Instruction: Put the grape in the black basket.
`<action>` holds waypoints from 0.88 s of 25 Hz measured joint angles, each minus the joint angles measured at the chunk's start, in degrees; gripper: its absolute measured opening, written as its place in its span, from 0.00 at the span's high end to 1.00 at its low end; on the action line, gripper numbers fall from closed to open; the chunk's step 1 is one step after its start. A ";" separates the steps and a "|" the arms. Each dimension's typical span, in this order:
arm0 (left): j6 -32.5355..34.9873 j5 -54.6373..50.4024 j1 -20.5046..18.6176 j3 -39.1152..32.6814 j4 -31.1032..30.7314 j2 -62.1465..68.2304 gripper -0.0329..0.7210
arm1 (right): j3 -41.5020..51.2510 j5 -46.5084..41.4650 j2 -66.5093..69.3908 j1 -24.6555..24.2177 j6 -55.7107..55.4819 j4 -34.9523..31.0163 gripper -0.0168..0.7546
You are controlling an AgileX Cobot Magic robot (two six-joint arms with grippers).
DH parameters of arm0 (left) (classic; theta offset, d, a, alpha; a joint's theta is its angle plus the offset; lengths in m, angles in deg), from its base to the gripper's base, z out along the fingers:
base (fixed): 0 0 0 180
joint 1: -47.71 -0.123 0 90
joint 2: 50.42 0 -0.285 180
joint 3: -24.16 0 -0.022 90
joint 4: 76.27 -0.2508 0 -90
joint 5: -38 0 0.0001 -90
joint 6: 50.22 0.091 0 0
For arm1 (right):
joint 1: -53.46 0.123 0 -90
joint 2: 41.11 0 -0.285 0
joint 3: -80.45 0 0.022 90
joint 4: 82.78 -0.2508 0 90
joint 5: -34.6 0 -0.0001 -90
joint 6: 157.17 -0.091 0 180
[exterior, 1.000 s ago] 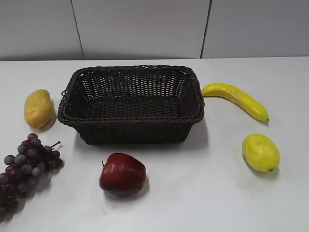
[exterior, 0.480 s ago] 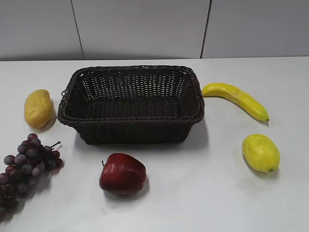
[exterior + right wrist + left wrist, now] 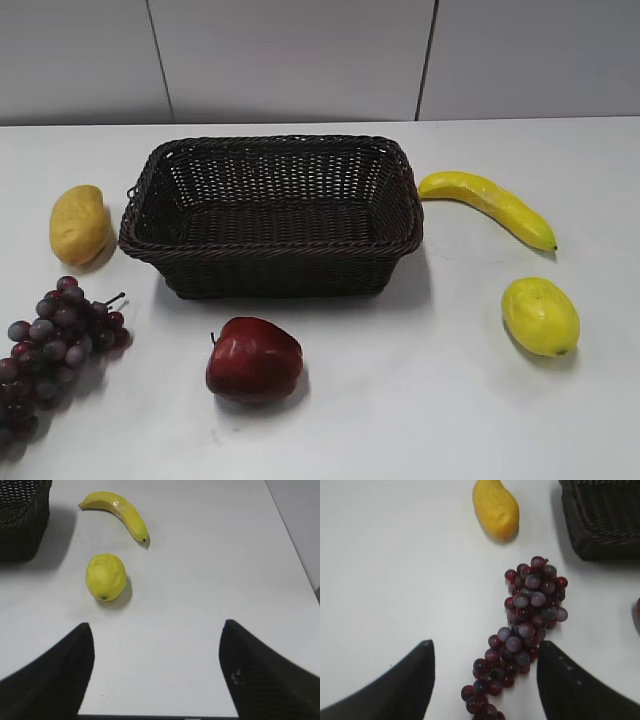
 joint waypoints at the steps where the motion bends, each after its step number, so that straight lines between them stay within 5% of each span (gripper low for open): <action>1: 0.59 0.53 0.00 0.05 0.94 3.56 0.16 | 0.00 0.00 0.00 0.00 0.00 0.00 0.21; 9: 7.84 5.60 0.40 0.30 10.79 23.33 0.16 | 0.00 0.00 0.00 0.00 0.00 0.00 0.21; 16: 9.54 14.23 8.79 0.34 10.00 34.22 0.16 | 0.00 0.00 0.00 0.00 0.00 0.00 0.21; 22: 9.72 21.03 9.70 0.34 9.89 44.56 0.16 | 0.00 0.00 0.00 0.00 0.00 0.00 0.21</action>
